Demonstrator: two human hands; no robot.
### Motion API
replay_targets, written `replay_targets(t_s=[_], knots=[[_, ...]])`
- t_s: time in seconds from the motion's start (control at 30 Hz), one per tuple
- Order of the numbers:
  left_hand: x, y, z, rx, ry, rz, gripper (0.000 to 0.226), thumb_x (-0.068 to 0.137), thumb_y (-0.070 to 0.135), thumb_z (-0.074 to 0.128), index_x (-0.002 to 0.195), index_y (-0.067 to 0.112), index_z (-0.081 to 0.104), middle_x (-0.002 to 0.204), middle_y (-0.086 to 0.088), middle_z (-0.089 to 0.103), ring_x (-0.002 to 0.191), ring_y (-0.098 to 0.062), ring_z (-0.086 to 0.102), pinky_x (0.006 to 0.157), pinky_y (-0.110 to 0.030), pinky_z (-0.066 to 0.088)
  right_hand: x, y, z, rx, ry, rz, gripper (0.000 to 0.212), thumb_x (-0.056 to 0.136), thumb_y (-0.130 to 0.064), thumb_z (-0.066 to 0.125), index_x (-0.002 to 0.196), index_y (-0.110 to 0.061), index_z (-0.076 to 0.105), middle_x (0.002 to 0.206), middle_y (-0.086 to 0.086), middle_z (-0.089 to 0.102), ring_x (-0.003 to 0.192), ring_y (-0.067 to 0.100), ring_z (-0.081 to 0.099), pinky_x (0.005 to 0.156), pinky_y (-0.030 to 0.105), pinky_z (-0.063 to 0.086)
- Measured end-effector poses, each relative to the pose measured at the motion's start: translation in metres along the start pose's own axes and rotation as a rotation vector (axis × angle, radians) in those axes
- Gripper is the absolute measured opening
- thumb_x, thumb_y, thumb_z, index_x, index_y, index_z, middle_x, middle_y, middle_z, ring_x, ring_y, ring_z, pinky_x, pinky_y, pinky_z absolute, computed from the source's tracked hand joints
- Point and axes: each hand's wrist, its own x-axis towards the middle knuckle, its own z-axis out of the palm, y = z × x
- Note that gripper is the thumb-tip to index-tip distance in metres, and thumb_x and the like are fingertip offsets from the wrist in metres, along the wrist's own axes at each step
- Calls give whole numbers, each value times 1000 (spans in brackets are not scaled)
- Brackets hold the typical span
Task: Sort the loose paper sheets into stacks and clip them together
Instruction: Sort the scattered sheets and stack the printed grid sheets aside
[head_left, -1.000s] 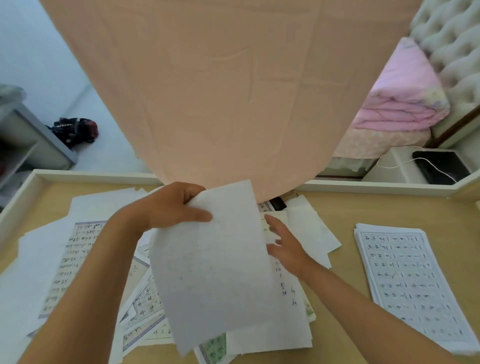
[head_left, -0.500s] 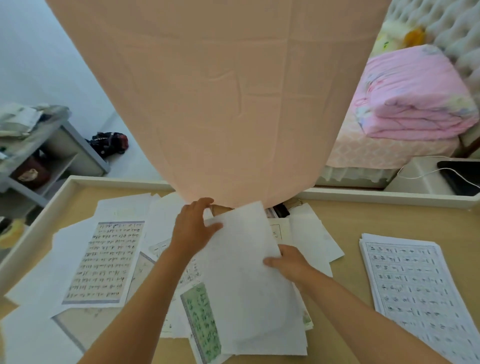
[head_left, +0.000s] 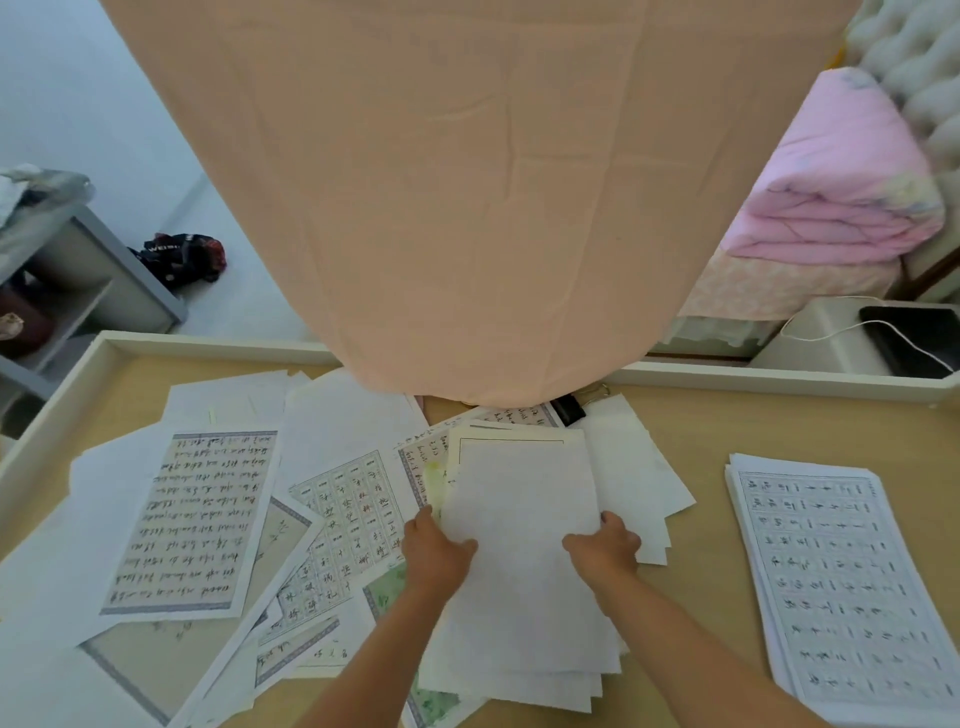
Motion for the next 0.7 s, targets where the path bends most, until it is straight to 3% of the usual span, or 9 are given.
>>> replay_targets(t_s=[0.07, 0.13, 0.23, 0.3, 0.33, 0.4, 0.47, 0.6, 0.7], knots=[[15, -5, -3, -105, -19, -34, 94, 51, 43, 81, 131, 13, 44, 117, -5, 57, 106, -30, 60, 86, -48, 57, 0, -1, 4, 68, -54, 24, 60, 77, -12, 67, 133, -11, 47, 107, 5, 59, 86, 23, 62, 69, 31, 54], [9, 2, -12, -181, -77, -58, 67, 68, 30, 81, 118, 13, 41, 110, -4, 58, 98, -27, 62, 78, -39, 58, -1, 0, 7, 75, -106, 50, 49, 77, -9, 71, 122, -6, 53, 93, 2, 62, 79, 19, 62, 62, 27, 50], [12, 3, -19, -95, -185, 11, 42, 87, 15, 68, 123, 15, 45, 110, -4, 60, 95, -24, 62, 72, -32, 54, -5, 1, 9, 18, -121, 18, 29, 80, -7, 71, 108, -6, 64, 86, 0, 65, 74, 17, 62, 56, 24, 47], [19, 1, -23, -43, -233, 126, 44, 90, 11, 60, 132, 17, 48, 116, -2, 61, 96, -21, 62, 66, -27, 55, -5, 3, 7, 18, -42, -21, 30, 79, -8, 70, 107, -11, 62, 94, 2, 66, 78, 19, 63, 59, 26, 49], [21, 3, -25, -56, -282, 172, 48, 91, 9, 57, 137, 20, 46, 124, 0, 58, 103, -22, 61, 70, -28, 57, -4, 5, 6, 61, -14, -22, 35, 78, -8, 72, 110, -12, 58, 99, 3, 66, 82, 20, 63, 63, 30, 52], [27, 7, -31, -109, -381, 227, 57, 94, 5, 49, 144, 28, 39, 139, 5, 46, 124, -25, 49, 93, -41, 54, -5, 7, 1, 280, -20, 51, 50, 78, -7, 76, 118, -15, 46, 104, 6, 62, 90, 27, 64, 75, 41, 58], [36, 11, -35, -160, -440, 268, 62, 93, 0, 46, 144, 33, 38, 144, 7, 41, 133, -25, 39, 106, -47, 45, -5, 9, -7, 428, -73, 119, 54, 79, -10, 80, 120, -15, 45, 109, 8, 64, 95, 31, 66, 75, 45, 58], [46, 23, -33, -255, -582, 245, 67, 83, -4, 50, 136, 37, 47, 134, 4, 55, 124, -25, 51, 104, -50, 46, -4, 26, -20, 385, -210, 94, 44, 79, -20, 82, 119, -12, 64, 110, 6, 74, 98, 29, 70, 85, 47, 57], [51, 39, -27, -14, -464, 369, 54, 86, -4, 47, 130, 27, 54, 127, 2, 59, 123, -25, 52, 97, -38, 45, -3, 40, -22, 339, -154, 75, 39, 85, -16, 77, 122, -10, 64, 114, 9, 72, 100, 31, 69, 91, 52, 56]])
